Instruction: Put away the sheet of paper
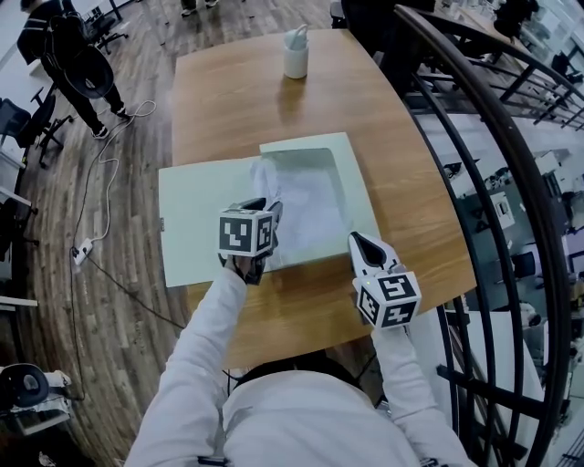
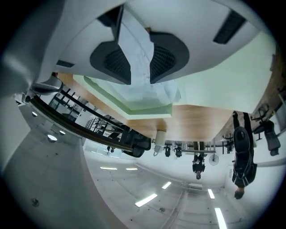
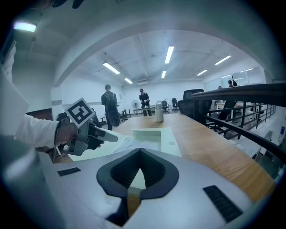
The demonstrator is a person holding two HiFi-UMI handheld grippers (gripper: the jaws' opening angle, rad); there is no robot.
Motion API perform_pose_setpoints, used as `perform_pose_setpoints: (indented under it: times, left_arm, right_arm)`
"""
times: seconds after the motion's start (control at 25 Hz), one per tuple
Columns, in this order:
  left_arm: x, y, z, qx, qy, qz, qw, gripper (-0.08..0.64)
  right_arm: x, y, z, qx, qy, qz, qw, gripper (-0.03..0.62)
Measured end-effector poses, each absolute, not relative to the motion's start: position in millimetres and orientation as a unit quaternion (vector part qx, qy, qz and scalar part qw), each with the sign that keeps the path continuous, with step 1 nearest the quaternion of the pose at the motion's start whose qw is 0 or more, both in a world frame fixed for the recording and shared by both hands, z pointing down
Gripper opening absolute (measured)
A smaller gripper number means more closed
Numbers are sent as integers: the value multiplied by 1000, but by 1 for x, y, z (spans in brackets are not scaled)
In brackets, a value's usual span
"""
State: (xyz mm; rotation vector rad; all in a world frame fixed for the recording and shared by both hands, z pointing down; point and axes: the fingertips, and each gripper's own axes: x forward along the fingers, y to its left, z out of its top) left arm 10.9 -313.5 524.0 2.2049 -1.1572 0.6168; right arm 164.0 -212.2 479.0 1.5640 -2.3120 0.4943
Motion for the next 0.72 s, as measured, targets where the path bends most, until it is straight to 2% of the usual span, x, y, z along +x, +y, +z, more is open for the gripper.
perform_pose_setpoints:
  times: [0.32,0.72]
  left_arm:
    - [-9,-301,484,844,-461,184,202,57]
    - [-40,-272,433,857,-481,126,135,19]
  right_arm:
    - [146,-211,470,543,-811,161,146,28]
    - [127,-209,453,545,-815,138,140,28]
